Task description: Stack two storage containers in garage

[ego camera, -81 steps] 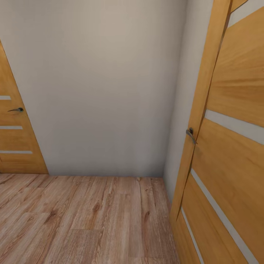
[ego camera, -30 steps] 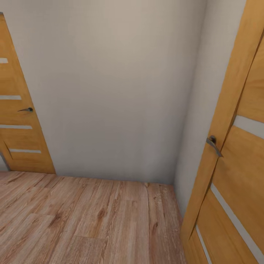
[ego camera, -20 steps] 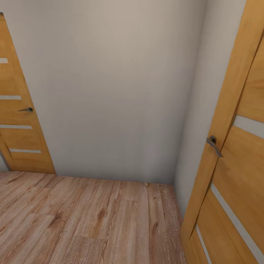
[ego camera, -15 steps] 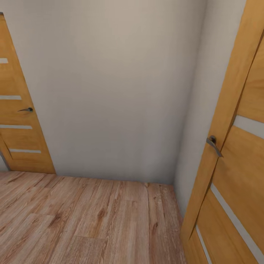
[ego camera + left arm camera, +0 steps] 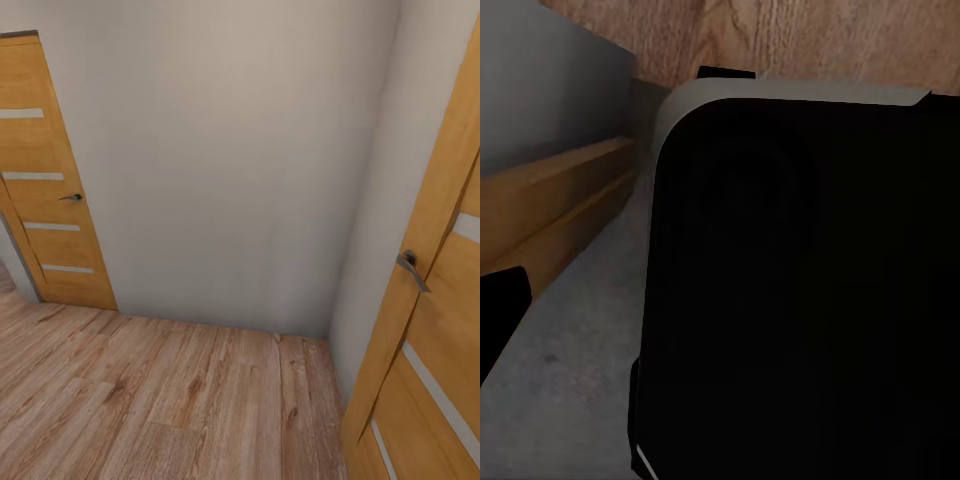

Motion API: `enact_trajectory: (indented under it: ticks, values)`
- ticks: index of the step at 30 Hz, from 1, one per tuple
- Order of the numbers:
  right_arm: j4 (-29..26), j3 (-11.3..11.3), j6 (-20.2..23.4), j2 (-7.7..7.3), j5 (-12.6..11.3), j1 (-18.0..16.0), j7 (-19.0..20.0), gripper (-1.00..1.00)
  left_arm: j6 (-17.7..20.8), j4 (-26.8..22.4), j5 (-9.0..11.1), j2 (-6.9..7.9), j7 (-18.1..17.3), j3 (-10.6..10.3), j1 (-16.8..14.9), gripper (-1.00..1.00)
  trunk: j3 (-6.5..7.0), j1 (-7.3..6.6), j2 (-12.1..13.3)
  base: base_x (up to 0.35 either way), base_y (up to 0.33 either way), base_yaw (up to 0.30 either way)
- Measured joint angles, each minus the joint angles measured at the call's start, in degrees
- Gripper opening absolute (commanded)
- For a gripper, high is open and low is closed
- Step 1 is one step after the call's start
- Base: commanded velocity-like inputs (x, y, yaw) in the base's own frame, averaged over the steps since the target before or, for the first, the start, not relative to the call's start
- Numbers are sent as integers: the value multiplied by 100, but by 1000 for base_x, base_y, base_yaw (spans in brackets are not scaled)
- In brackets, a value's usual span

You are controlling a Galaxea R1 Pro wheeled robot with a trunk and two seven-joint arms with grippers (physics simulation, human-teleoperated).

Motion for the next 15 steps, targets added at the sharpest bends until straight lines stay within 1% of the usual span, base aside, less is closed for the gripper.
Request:
enact_trajectory:
  ticks: [5,7,11,15]
  values:
    - [0,0,0,0,0,0,0,100,0,0,0,0,0,0,0,100,0,0,0,16,0,5]
    - [0,0,0,0,0,0,0,100,0,0,0,0,0,0,0,100,0,-1,0,160,0,1]
    - [0,0,-6,0,0,0,0,100,0,0,0,0,-4,-6,0,100,0,-3,0,277,0,0]
    - [0,0,-8,0,0,0,0,100,0,0,0,0,-2,-7,0,100,0,-1,0,99,0,0]
